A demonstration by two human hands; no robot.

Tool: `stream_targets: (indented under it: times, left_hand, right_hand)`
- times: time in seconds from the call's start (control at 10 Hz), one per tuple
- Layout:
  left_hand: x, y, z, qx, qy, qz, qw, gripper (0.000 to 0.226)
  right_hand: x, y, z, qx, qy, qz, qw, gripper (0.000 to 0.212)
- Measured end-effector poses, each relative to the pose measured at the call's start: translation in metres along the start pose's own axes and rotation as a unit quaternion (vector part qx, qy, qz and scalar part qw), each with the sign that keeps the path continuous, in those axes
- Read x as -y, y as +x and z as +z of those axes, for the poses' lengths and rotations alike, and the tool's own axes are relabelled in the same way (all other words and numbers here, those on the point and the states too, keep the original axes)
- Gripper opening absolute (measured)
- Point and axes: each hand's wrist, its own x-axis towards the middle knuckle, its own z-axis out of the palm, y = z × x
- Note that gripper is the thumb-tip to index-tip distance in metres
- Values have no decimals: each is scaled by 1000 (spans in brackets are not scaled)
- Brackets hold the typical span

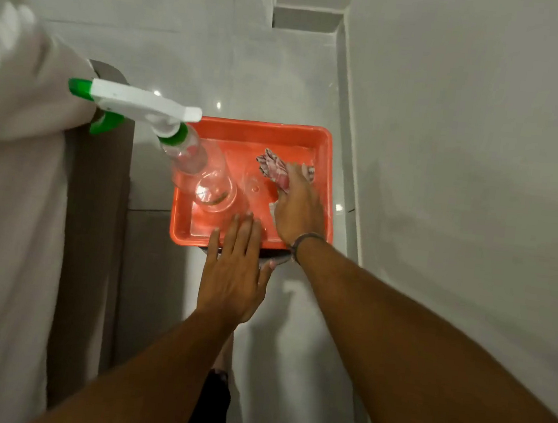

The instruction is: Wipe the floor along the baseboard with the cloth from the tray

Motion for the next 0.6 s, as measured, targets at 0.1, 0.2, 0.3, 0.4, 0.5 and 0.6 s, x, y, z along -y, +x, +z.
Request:
stream_targets:
  times: [0.1,0.2,0.3,0.4,0.5,0.6]
  left_hand:
    - [6,5,9,-31,16,25,999,75]
    - [13,11,22,-61,17,35,997,74]
    - [15,10,27,-66,34,34,997,75]
    - [15,13,25,-54,32,35,997,78]
    - [15,7,21,-21,27,22,999,80]
    - [5,-16,-11,-17,8,19,1000,79]
  right_hand:
    - [-10,26,21,20,-82,-8,996,69]
    - [-24,42,47,70,-185,-37,980,73]
    - [-28,40,60,92,-234,-40,967,81]
    - [-30,46,56,128,-244,-27,961,92]
    - [-22,38,43,149,-220,-20,964,90]
    - [3,-7,3,106,-135,-11,985,82]
